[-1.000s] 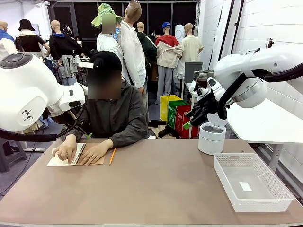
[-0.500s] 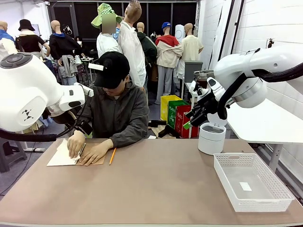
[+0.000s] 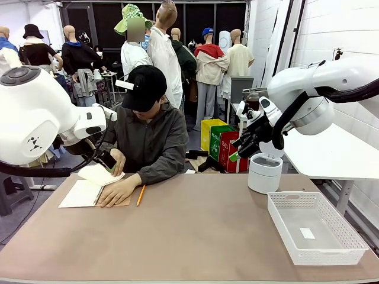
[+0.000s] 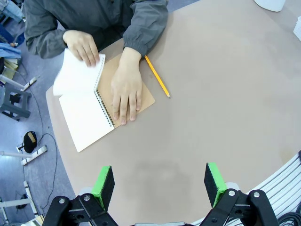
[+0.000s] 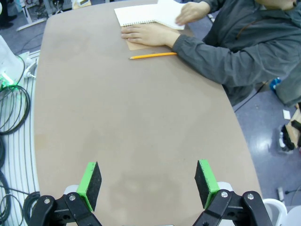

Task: Sort the paper based on its condition.
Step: If a person hands you a paper, place it in the Organizing basket , and if it's crumpled, put it in the Trash can.

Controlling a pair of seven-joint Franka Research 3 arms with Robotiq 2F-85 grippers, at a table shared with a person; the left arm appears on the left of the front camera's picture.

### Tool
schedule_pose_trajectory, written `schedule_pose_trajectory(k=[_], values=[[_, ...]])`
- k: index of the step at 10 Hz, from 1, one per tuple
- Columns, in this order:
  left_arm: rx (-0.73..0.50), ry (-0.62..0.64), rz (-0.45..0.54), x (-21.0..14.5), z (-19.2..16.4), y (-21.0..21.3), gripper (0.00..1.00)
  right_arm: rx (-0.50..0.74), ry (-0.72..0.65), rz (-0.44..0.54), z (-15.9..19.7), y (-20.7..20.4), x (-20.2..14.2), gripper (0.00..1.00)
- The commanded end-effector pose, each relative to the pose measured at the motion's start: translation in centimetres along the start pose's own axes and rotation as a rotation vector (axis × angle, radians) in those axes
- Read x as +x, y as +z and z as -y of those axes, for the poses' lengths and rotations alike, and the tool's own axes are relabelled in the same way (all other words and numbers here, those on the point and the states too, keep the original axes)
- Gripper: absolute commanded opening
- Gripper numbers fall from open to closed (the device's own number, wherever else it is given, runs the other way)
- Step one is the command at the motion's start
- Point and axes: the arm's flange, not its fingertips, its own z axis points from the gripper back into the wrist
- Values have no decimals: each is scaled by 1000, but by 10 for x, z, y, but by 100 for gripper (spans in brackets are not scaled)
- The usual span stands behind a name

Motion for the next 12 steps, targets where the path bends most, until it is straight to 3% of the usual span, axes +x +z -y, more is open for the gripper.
schedule_pose_trajectory(k=[1, 12], values=[[1, -12, -3, 0, -1, 0, 100, 5, -6, 8, 0, 0, 1, 100], [1, -12, -3, 0, -1, 0, 100, 5, -6, 8, 0, 0, 1, 100]])
